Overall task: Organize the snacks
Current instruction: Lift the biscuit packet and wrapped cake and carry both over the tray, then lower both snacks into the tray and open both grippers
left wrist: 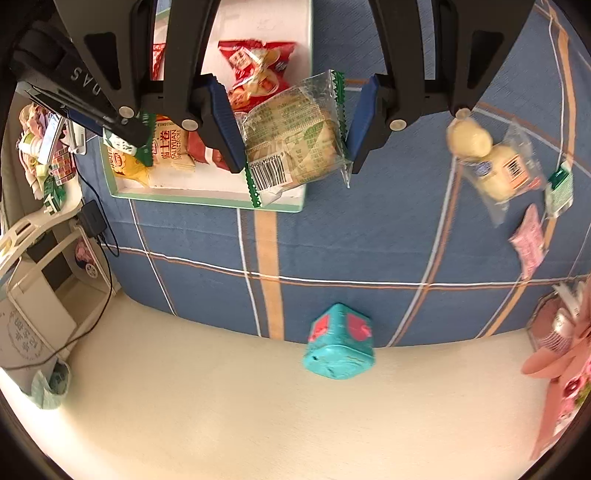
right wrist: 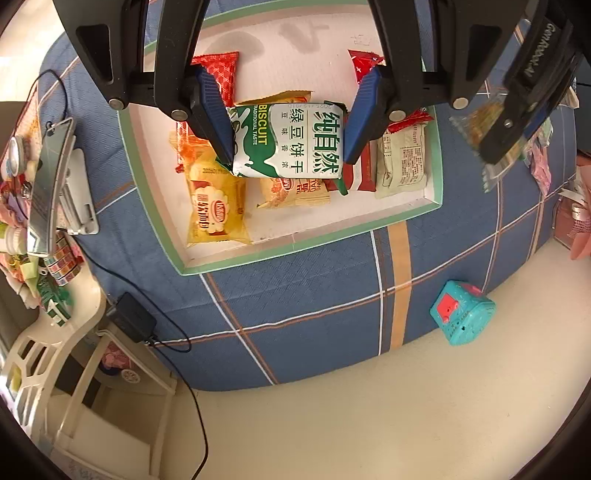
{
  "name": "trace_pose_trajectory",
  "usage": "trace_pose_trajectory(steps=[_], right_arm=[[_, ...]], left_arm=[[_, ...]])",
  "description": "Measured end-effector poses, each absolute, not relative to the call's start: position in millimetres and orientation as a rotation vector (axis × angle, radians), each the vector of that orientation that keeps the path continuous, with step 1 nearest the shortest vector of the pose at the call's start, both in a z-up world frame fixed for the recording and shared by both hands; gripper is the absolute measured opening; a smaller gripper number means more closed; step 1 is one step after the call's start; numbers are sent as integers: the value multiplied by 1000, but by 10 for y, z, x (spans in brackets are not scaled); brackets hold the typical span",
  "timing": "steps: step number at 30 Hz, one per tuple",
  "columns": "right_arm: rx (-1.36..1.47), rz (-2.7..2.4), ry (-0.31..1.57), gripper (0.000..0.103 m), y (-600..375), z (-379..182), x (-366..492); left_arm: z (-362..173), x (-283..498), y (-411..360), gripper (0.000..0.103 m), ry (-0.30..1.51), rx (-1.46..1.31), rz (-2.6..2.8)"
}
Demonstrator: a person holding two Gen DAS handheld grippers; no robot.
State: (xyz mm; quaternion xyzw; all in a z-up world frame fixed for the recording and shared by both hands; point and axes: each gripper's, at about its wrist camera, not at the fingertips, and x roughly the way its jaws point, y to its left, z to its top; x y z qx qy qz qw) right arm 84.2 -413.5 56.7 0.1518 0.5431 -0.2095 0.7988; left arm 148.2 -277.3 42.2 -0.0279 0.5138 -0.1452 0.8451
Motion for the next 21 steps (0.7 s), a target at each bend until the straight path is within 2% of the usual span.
trace_pose_trajectory(steps=[21], right_arm=[[326,-467,1184,62,-4247,384,937]], left_arm=[[-18,1618,-3088,58,1144,-48,-386]])
